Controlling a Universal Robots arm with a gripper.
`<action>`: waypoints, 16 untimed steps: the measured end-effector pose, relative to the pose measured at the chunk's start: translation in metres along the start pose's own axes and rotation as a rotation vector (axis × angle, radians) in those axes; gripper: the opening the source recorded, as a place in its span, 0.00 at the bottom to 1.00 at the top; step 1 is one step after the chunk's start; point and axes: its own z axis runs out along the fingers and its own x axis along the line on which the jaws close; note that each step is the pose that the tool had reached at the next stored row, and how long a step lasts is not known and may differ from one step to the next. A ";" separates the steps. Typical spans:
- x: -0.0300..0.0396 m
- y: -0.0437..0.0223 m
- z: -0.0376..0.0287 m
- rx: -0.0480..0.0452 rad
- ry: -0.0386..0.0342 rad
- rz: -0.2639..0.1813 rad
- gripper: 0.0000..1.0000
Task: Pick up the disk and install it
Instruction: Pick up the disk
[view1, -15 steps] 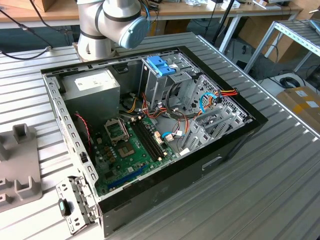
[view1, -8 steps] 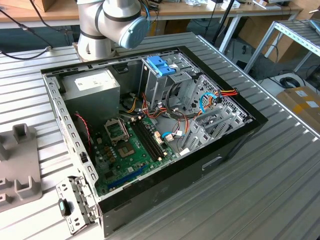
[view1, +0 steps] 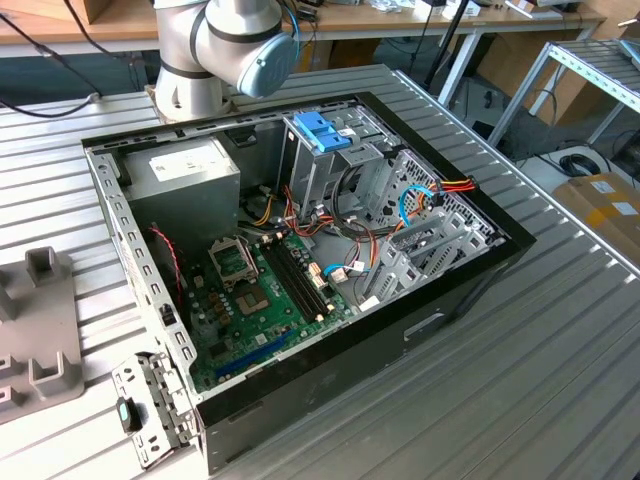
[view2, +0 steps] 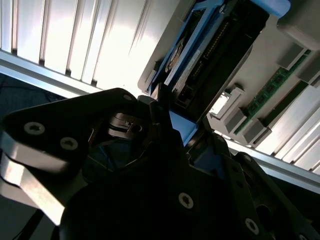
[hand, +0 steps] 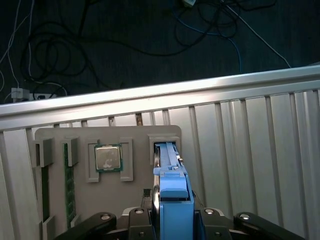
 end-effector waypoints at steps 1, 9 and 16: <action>-0.0001 0.0000 -0.0010 0.0000 0.0000 0.000 0.37; -0.0009 -0.0001 -0.0124 0.0000 0.0000 0.000 0.37; -0.0015 -0.0002 -0.0219 0.0000 0.0000 0.000 0.37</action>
